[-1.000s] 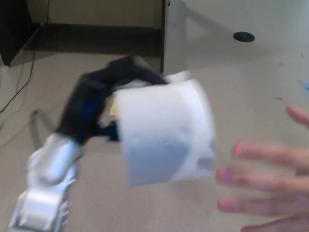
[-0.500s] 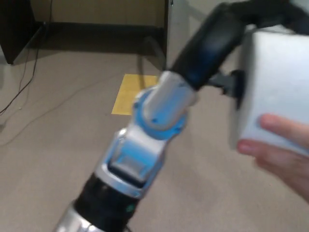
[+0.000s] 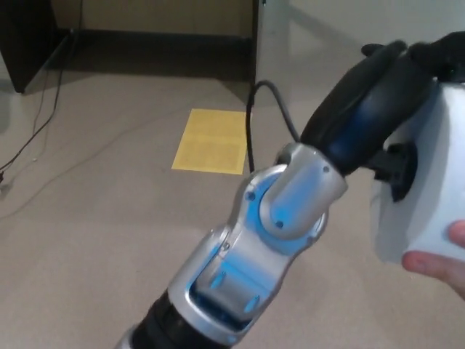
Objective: A person is holding a toilet paper roll and the robot extends its left hand to grab the roll by inserting its thumb into the gap in the middle and brings its hand down by its side. Then it extends its arm again to hand the toilet paper roll back to the person.
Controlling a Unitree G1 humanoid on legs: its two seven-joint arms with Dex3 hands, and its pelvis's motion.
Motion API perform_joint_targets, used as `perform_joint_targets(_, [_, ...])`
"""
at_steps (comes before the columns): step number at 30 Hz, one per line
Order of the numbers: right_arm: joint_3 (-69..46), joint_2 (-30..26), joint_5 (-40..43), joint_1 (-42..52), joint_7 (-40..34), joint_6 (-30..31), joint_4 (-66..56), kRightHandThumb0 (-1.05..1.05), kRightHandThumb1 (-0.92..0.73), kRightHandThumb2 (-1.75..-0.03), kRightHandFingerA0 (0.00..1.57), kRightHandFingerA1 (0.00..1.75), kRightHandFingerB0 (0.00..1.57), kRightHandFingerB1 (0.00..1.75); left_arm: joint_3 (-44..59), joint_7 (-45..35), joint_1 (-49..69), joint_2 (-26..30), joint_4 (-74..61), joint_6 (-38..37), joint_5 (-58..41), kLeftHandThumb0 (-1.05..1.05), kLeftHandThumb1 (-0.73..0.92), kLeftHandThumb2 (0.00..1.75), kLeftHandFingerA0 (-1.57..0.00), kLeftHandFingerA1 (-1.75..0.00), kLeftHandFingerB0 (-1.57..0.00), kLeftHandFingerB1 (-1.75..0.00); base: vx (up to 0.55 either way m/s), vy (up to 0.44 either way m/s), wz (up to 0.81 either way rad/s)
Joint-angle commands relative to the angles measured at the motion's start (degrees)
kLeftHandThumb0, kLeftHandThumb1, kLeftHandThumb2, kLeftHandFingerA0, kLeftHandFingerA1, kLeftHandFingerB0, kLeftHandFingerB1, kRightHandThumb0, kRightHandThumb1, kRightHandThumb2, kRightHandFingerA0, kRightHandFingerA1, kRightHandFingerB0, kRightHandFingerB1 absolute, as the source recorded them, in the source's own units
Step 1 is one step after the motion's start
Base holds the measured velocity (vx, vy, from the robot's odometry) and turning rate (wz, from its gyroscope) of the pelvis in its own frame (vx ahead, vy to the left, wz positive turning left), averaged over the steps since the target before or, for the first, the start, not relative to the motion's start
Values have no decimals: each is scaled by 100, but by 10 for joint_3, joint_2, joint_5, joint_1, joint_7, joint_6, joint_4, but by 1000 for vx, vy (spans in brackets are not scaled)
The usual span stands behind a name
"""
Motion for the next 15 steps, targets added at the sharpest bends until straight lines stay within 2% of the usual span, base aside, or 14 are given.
perform_joint_targets(1, [4, -2, -5, -7, 4, 9, 0, -43, -67, -61, 69, 55, 54, 43, -10, -47, 14, 30, -42, 50, 20, -57, 36, 72, -7, -37, 0, -11, 0, 0, 0])
perform_joint_targets(2, [7, -2, -8, -7, 2, 10, 0, -43, -68, -61, 72, 57, 54, 43, -7, -51, 21, 43, -48, 45, 20, -65, 41, 74, -3, -11, 0, 0, 0, 0, 0])
perform_joint_targets(6, [14, -2, -10, -9, 6, 10, -2, -42, -68, -60, 69, 55, 53, 43, 5, -82, 37, 99, -88, 70, 26, -70, 43, 77, 0, -4, 0, 0, 0, 0, 0])
perform_joint_targets(10, [17, 2, -10, -2, 2, 5, -1, -41, -68, -60, 71, 61, 53, 44, 23, -101, 62, 141, -108, 61, 12, -66, 41, 77, 0, -13, 0, 0, 0, 0, 0])
perform_joint_targets(11, [16, 1, -8, -6, 3, 6, -1, -40, -68, -60, 67, 57, 53, 44, 42, -110, 62, 155, -105, 57, -1, -64, 40, 76, 0, -15, 0, 0, 0, 0, 0])
perform_joint_targets(14, [14, -5, -7, -8, 4, 8, -1, -40, -68, -60, 68, 56, 54, 45, 57, -117, 60, 164, -101, 51, -13, -62, 39, 75, 0, -13, 0, -2, 0, 0, 0])
perform_joint_targets(15, [15, -2, -9, -6, 4, 12, 2, -41, -68, -61, 69, 57, 55, 44, 81, -134, 74, 186, -111, 45, -32, -62, 39, 75, -2, -13, 0, -1, 0, 0, 0])
